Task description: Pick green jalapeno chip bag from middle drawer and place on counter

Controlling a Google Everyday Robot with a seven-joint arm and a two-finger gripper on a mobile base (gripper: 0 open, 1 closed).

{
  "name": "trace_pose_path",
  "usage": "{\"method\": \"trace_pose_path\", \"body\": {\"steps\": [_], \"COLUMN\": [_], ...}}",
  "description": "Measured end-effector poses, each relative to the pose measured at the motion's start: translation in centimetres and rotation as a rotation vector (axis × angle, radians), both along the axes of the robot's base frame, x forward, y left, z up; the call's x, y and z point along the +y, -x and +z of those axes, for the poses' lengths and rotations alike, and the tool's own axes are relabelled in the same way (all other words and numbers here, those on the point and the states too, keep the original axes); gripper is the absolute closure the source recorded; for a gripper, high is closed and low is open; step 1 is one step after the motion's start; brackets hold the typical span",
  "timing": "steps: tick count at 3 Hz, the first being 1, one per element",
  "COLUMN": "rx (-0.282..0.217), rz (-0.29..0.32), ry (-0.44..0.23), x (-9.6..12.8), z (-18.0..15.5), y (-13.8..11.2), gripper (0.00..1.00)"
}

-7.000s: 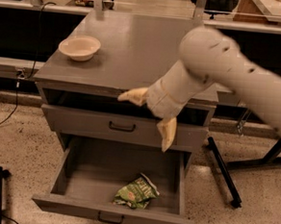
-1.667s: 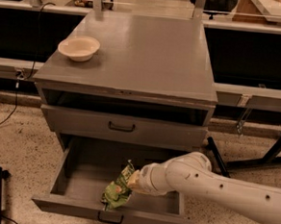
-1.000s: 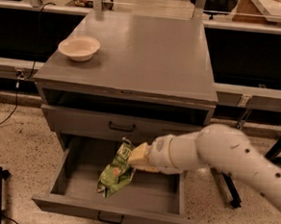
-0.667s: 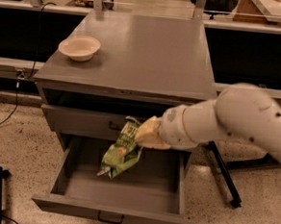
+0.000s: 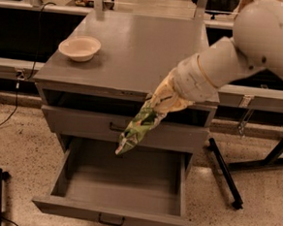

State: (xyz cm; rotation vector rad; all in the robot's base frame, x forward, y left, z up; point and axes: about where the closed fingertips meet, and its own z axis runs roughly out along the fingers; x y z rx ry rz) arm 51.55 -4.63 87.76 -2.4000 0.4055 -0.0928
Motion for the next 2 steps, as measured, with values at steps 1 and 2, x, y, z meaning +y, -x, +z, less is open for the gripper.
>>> {"method": "trace_pose_path", "body": {"steps": [1,2], "rx": [0.111,0.111], "rz": [-0.042,-0.035], "ry": [0.025,-0.002], "x": [-0.2,2.3], "z": [1.3,4.6], "y": [-3.8,-7.8], "gripper": [1.0,1.0]}}
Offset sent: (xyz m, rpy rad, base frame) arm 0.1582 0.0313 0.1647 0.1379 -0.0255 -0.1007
